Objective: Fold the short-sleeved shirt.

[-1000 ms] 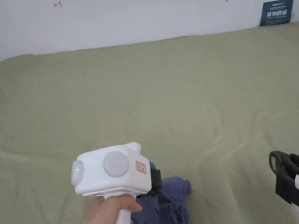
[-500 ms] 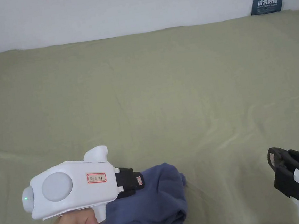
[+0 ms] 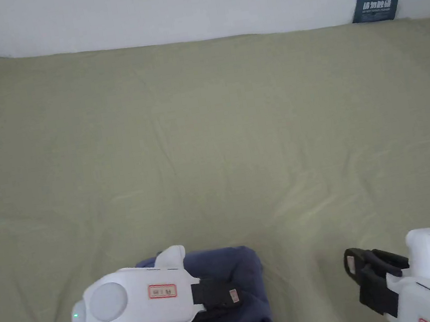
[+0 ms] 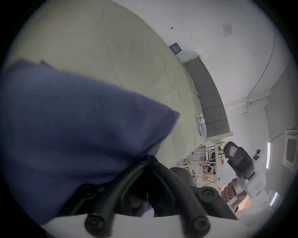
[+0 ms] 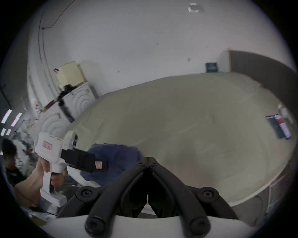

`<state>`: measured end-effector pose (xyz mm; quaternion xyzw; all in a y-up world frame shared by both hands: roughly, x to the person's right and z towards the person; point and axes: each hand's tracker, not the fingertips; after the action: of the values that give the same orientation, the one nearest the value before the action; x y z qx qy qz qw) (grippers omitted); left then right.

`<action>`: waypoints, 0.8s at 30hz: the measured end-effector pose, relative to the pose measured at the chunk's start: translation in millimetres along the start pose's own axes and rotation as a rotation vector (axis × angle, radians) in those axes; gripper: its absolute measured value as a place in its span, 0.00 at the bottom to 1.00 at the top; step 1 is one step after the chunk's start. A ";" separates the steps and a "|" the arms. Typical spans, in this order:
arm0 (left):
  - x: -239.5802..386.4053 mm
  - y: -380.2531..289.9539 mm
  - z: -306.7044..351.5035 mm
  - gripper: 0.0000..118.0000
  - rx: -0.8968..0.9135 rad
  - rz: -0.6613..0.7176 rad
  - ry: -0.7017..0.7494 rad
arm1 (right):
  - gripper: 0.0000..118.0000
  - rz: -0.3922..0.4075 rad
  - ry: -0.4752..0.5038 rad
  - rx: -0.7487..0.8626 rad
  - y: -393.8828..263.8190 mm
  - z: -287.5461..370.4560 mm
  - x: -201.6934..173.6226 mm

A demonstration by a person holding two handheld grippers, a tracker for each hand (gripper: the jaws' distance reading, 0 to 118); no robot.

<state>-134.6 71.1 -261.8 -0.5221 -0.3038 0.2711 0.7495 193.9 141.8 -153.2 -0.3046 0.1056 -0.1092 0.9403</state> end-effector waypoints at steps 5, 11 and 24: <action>-13.3 11.6 88.2 0.00 0.126 -0.018 0.050 | 0.00 -0.086 0.327 -0.183 10.6 -69.1 -27.3; -73.2 24.1 135.4 0.00 0.179 0.066 0.191 | 0.00 -0.358 0.622 -0.418 -10.9 -173.8 -38.8; -115.7 26.2 57.5 0.84 -0.015 0.213 -0.181 | 0.00 -0.786 0.893 -0.521 -57.2 -224.5 18.1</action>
<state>-256.8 31.0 -291.0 -0.5302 -0.3153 0.3928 0.6820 143.5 -31.8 -299.3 -0.4640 0.3901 -0.5321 0.5911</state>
